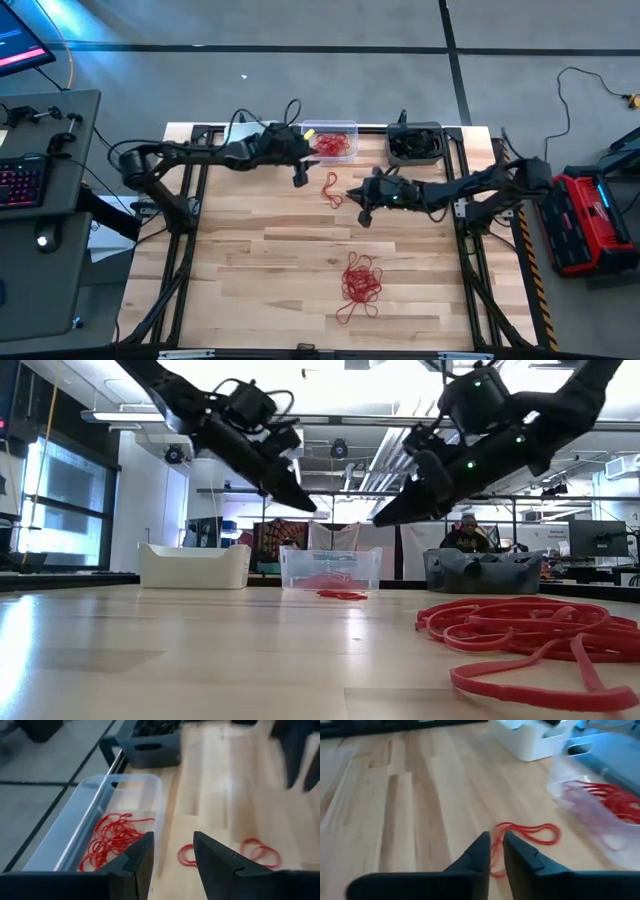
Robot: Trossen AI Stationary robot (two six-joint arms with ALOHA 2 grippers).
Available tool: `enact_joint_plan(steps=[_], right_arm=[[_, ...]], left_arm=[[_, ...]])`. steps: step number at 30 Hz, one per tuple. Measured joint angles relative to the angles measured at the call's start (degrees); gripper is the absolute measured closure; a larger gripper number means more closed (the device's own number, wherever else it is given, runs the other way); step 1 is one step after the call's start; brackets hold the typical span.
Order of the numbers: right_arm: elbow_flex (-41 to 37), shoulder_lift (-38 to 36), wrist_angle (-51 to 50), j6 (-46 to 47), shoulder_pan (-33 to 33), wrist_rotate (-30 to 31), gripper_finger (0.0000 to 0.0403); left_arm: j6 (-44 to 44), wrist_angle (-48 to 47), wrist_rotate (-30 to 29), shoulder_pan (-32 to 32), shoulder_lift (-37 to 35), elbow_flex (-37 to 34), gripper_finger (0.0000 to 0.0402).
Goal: Sort rubber bands into baskets
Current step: Put the red rubber band into the transparent bin
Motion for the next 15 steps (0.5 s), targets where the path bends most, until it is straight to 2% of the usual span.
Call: enact_joint_plan(steps=[8, 15], right_arm=[[4.99, 8.00, -1.61, 4.64, 2.63, 1.18, 0.0283], [8.43, 13.70, -4.37, 6.31, 3.00, 3.14, 0.0275]], left_arm=[[-3.09, 4.97, 0.00, -3.63, -7.58, -8.93, 0.0271], [-4.17, 6.48, 0.00, -7.32, -10.11, -14.21, 0.0271]])
